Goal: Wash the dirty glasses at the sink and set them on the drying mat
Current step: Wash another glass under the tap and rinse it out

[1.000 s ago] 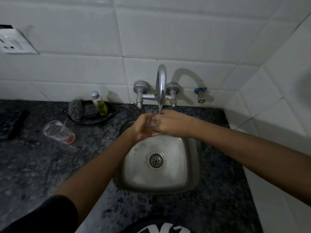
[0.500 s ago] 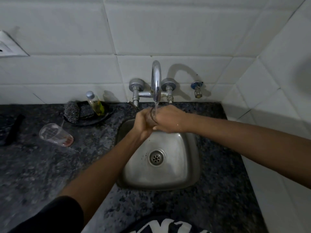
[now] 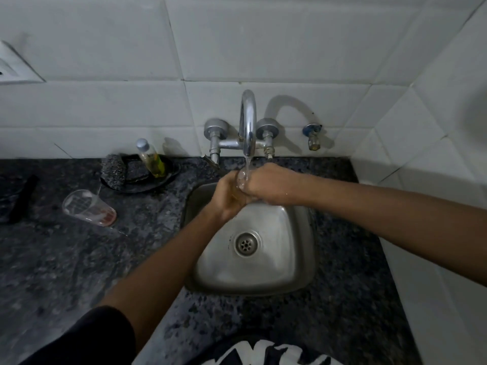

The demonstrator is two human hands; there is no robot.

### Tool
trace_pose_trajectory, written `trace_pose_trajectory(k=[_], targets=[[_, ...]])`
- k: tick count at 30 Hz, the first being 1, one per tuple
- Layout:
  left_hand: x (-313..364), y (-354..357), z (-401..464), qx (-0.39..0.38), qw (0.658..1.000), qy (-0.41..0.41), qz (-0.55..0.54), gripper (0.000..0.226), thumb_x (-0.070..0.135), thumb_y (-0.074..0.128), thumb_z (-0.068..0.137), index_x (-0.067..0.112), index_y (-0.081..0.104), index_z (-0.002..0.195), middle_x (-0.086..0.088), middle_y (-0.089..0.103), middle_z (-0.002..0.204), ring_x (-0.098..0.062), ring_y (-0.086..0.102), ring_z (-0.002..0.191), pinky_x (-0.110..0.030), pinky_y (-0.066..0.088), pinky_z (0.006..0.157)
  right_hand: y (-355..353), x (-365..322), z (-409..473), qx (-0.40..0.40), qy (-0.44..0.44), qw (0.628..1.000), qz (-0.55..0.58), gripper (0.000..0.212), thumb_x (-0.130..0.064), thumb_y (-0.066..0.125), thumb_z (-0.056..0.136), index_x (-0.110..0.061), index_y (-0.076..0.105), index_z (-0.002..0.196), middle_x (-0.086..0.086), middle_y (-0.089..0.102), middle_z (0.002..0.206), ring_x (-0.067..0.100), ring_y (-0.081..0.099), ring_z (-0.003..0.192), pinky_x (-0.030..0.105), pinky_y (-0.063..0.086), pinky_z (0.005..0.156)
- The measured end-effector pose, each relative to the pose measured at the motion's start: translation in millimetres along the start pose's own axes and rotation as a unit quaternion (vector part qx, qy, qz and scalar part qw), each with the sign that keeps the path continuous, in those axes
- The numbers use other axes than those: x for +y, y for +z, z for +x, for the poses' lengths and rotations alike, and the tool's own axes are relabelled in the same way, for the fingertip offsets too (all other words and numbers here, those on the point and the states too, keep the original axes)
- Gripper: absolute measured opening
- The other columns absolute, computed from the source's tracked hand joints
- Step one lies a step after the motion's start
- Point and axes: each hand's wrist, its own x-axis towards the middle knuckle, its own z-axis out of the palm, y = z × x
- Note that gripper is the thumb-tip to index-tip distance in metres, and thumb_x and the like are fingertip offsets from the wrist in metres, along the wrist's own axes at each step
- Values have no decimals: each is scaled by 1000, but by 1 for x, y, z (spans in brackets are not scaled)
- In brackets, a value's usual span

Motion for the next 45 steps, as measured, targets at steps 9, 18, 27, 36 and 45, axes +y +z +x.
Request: trace_pose_trajectory(k=[9,18,27,36,45], targets=[[-6,-1,5,44,997,-32,-56,47,27,39,106,8,79,89,-12,71,89,-23,71,84,-36,57,78,-1,-9,11,-50,24,998,-30,28,-26,77,92,-8,69,111,9,69,114,26,70,96,39,54,73],[-3,-2,10,90,995,-25,-42,50,32,40,104,7,79,87,-14,71,93,-26,69,94,-39,57,85,4,-22,21,-51,127,990,32,28,-29,76,91,-10,71,111,8,71,109,24,71,92,38,56,74],[7,-4,12,85,996,-19,-10,31,25,48,95,6,70,87,-13,59,88,-25,61,83,-38,49,77,5,-20,10,-14,53,997,-45,26,-18,77,89,-2,70,108,13,73,99,29,72,83,40,56,66],[20,2,11,85,988,-76,104,36,21,45,102,8,70,80,-7,66,72,-21,66,65,-31,55,59,14,-16,-1,21,12,1000,4,13,-11,73,90,-4,71,101,11,72,98,29,72,84,40,57,64],[20,-1,12,62,989,-84,109,30,26,50,100,6,72,96,-13,66,91,-26,65,81,-38,53,71,7,-10,-7,62,-50,995,-63,7,-7,71,86,-8,71,93,5,71,88,22,70,80,36,54,71]])
